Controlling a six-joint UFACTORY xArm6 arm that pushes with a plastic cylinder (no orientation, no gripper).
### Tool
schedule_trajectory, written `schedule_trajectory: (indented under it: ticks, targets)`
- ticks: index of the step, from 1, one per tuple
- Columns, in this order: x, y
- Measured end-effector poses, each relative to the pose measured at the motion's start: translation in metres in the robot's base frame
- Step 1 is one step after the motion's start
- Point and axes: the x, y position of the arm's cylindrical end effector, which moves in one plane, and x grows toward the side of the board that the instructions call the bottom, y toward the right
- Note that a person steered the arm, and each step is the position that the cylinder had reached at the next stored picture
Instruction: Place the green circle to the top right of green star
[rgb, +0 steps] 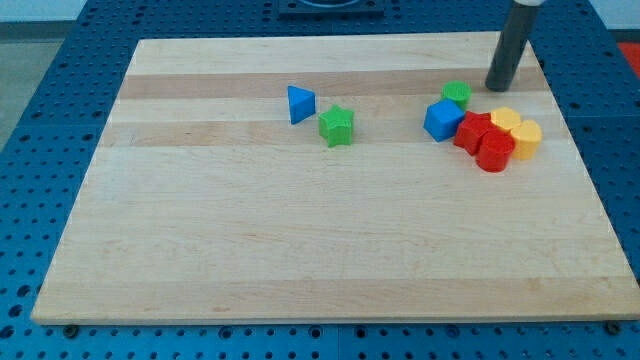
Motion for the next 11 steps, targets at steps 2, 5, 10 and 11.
schedule_trajectory:
  ticks: [2,5,10,11]
  targets:
    - [0.018,-0.033]
    - [0.051,-0.115]
    - [0.092,-0.173]
    - [0.090,-0.173]
